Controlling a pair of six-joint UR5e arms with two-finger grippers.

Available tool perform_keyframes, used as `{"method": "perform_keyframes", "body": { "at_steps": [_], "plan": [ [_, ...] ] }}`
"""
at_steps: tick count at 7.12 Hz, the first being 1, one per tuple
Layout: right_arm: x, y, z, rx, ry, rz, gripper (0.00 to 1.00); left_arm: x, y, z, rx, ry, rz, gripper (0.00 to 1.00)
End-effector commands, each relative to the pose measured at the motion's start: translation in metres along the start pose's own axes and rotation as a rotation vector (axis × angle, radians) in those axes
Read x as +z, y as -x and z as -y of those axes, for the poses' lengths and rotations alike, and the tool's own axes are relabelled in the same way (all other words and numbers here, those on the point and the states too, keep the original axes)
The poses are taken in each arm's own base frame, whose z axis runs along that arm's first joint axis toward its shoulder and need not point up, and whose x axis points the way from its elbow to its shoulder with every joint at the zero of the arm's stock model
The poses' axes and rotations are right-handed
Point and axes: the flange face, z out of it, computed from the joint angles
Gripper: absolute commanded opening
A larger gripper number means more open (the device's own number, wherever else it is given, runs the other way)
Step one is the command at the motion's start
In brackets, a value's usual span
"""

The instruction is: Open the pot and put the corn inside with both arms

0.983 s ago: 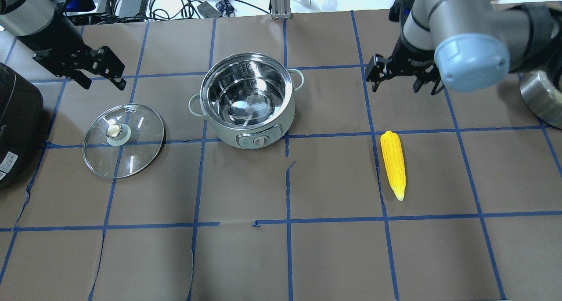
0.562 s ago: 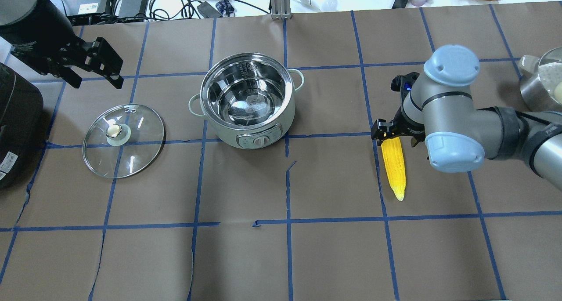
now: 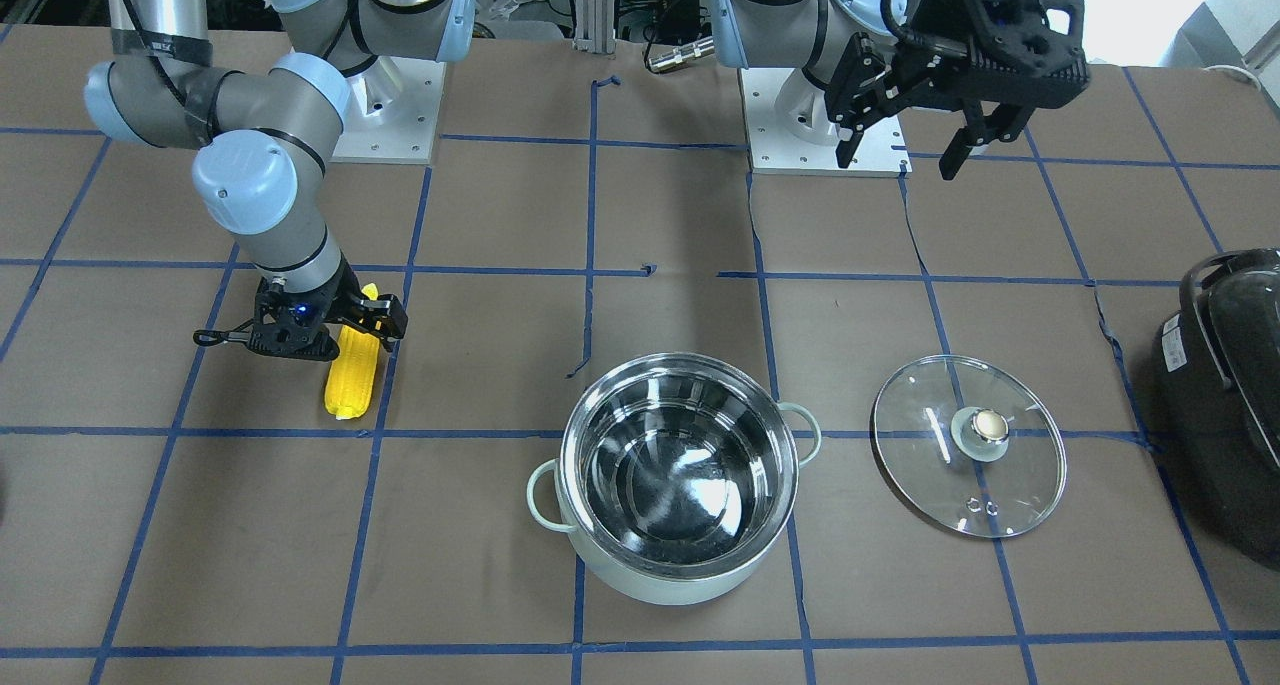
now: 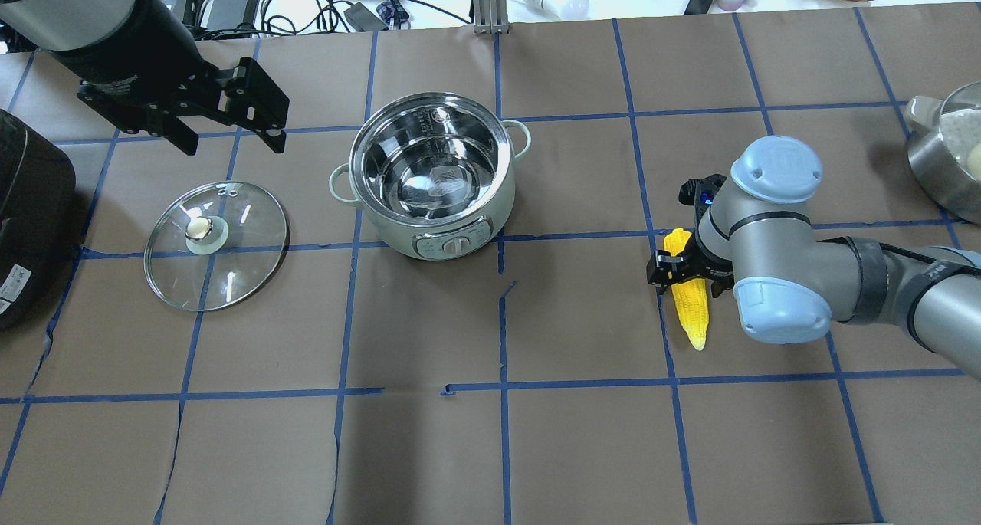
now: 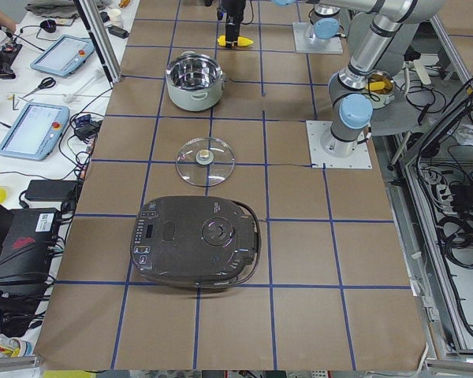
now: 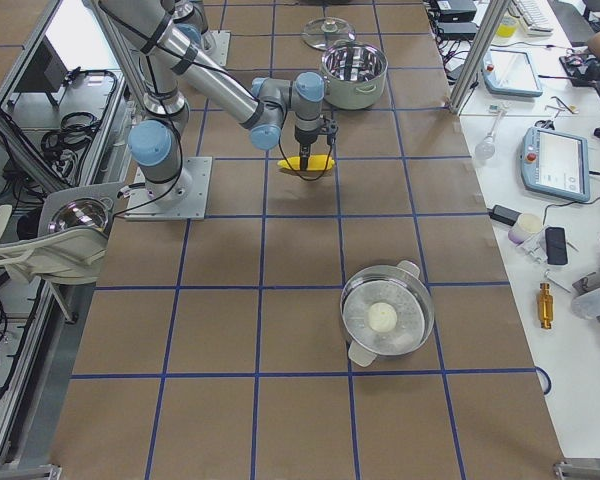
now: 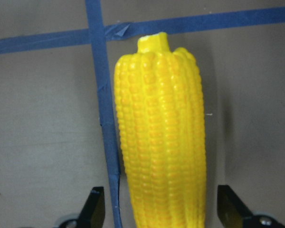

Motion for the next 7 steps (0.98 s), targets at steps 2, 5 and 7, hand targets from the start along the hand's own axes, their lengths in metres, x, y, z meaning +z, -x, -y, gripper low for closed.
{"method": "perform_keyframes", "body": {
  "at_steps": [2,5,7],
  "plan": [
    [0.008,-0.003,0.001,-0.008,0.016,-0.027,0.35,-0.001,-0.003,-0.002,0.016,-0.060,0.010,1.00],
    [-0.020,0.000,0.024,-0.003,-0.049,-0.028,0.00,0.004,-0.003,-0.002,0.017,-0.053,0.008,1.00],
    [-0.095,0.038,0.073,-0.065,-0.118,-0.013,0.00,0.003,-0.003,-0.003,0.018,-0.056,0.008,1.00]
  ]
}}
